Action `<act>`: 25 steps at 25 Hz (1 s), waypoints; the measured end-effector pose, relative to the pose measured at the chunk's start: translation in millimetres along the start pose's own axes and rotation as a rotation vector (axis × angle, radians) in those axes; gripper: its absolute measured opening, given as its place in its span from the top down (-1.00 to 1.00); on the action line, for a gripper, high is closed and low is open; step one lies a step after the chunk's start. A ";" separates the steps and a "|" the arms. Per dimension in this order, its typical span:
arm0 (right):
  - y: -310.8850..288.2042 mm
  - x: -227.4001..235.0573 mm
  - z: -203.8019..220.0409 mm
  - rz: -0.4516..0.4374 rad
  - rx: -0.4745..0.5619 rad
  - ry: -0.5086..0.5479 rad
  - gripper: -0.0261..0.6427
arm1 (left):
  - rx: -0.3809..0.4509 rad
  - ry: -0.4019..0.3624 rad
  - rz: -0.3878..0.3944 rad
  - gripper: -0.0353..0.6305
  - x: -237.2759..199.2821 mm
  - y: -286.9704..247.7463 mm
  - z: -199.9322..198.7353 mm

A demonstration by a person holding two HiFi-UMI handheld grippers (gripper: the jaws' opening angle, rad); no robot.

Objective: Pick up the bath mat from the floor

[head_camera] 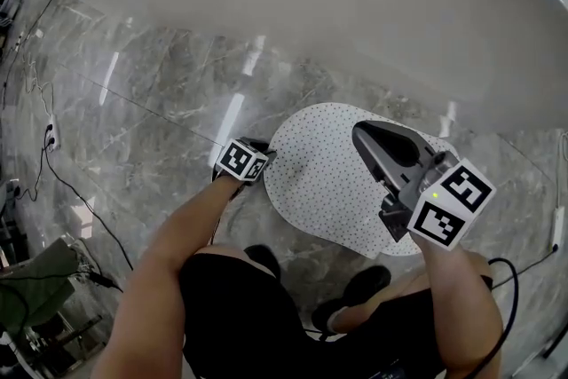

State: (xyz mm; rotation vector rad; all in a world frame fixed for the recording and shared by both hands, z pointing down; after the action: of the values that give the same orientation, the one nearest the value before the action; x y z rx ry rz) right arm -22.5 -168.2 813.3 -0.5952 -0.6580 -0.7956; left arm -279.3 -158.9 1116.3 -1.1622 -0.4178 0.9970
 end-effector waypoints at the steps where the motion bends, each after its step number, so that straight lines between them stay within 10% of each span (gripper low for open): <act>1: 1.2 1.3 -1.0 0.000 0.002 0.000 0.90 | 0.002 -0.005 0.005 0.57 0.2 -1.8 -1.6; 25: -2.3 -3.7 9.6 -0.017 0.017 0.019 0.90 | -0.009 -0.054 0.005 0.83 1.4 -4.0 3.7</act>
State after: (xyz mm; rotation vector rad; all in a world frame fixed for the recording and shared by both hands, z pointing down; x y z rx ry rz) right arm -29.2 -161.2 817.4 -0.5667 -0.6531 -0.8102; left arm -279.5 -155.9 1121.0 -1.1464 -0.4633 1.0333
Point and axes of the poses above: the fingertips, and each gripper's own axes: y backward along the fingers, x to its right, z out of its underside, the point moved 6 cm from there along y, backward along the fingers, and after that the axes turned 15 degrees about -y, right-handed, at the moved point
